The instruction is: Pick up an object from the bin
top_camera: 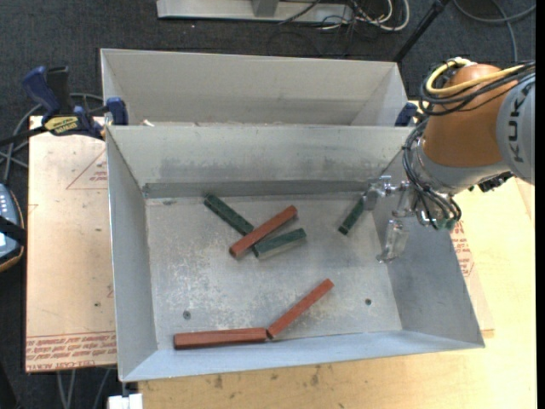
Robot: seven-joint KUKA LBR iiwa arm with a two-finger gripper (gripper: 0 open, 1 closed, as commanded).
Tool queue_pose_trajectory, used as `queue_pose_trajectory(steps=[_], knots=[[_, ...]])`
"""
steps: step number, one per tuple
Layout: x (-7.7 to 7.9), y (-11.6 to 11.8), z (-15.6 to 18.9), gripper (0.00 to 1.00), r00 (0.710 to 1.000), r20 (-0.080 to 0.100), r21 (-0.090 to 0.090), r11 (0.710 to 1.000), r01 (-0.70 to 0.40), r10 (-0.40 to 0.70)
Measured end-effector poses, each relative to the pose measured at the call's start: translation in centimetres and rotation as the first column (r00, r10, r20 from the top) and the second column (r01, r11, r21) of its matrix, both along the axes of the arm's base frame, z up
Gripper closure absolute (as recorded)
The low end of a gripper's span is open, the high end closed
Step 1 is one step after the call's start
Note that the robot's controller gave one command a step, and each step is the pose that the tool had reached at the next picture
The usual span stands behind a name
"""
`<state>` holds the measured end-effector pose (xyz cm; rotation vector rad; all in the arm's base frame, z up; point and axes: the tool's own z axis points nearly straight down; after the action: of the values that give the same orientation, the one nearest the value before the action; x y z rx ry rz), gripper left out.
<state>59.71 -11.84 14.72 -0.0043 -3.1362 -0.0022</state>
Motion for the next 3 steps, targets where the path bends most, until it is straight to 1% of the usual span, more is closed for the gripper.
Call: queue_pose_trajectory(steps=[1,2,3], knots=[[4.9,0.4,-8.0,0.0,0.92,0.007,0.001,0.92,-0.392,0.392],[5.7,-0.8,-4.6,0.0,0.819,0.011,-0.005,0.819,-0.574,0.574],[6.0,-1.7,-4.7,0.0,0.689,0.009,-0.004,0.689,-0.725,0.725]])
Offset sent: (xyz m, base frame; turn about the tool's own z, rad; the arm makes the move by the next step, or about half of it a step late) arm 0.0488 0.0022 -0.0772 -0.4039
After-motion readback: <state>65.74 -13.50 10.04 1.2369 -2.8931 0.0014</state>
